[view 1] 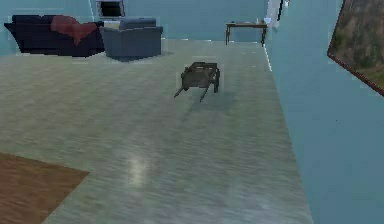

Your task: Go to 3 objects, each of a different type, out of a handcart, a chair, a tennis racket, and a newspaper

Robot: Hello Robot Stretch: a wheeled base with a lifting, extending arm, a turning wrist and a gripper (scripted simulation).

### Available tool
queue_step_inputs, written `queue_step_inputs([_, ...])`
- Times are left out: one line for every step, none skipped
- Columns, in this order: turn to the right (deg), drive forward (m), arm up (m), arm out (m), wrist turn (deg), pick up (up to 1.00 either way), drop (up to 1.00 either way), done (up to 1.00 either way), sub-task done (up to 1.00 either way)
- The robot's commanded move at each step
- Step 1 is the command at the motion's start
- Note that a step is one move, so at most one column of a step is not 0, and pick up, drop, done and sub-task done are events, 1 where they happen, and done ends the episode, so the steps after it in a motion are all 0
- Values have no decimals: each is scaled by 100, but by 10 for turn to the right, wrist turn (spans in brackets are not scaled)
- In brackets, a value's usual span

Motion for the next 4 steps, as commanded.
queue_step_inputs([120, 0, 0, 0, 0, 0, 0, 0, 0])
queue_step_inputs([0, 100, 0, 0, 0, 0, 0, 0, 0])
queue_step_inputs([30, 0, 0, 0, 0, 0, 0, 0, 0])
queue_step_inputs([0, 85, 0, 0, 0, 0, 0, 0, 0])
